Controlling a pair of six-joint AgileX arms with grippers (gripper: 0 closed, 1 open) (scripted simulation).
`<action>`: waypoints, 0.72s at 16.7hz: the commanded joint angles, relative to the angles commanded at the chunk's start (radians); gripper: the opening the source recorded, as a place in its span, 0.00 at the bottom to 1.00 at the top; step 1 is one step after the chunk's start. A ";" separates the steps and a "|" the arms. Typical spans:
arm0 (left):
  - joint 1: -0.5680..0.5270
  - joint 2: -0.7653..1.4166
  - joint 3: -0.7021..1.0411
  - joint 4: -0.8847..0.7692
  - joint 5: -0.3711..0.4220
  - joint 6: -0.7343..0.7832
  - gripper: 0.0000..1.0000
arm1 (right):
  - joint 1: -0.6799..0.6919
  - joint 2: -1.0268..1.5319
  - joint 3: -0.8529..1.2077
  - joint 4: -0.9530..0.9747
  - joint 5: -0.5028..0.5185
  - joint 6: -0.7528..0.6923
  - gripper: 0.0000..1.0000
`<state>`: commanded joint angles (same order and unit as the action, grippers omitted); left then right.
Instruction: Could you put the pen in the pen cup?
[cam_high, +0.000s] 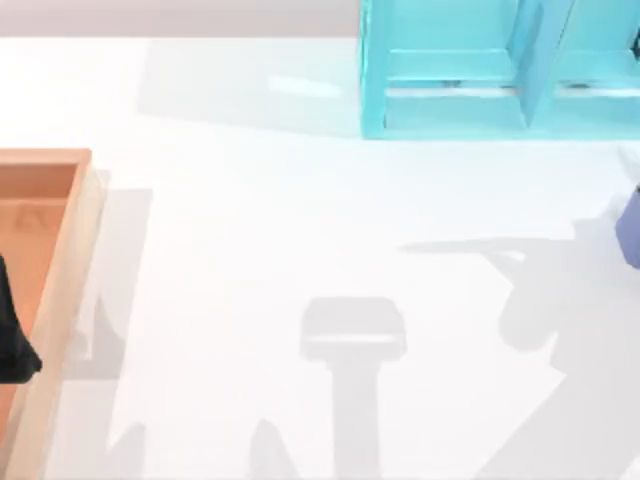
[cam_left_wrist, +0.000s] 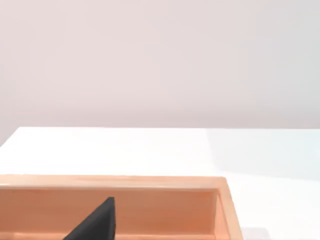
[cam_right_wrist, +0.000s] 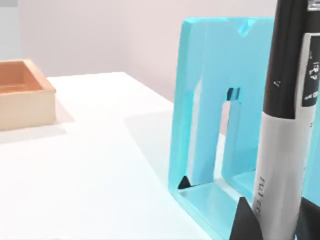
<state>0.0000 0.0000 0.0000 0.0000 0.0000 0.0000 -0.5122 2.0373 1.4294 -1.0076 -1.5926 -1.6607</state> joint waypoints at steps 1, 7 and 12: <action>0.000 0.000 0.000 0.000 0.000 0.000 1.00 | 0.001 0.007 0.015 -0.054 -0.003 -0.033 0.00; 0.000 0.000 0.000 0.000 0.000 0.000 1.00 | 0.005 0.036 0.065 -0.223 -0.014 -0.155 0.00; 0.000 0.000 0.000 0.000 0.000 0.000 1.00 | 0.005 0.036 0.065 -0.223 -0.014 -0.155 0.15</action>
<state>0.0000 0.0000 0.0000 0.0000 0.0000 0.0000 -0.5075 2.0729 1.4947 -1.2303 -1.6070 -1.8153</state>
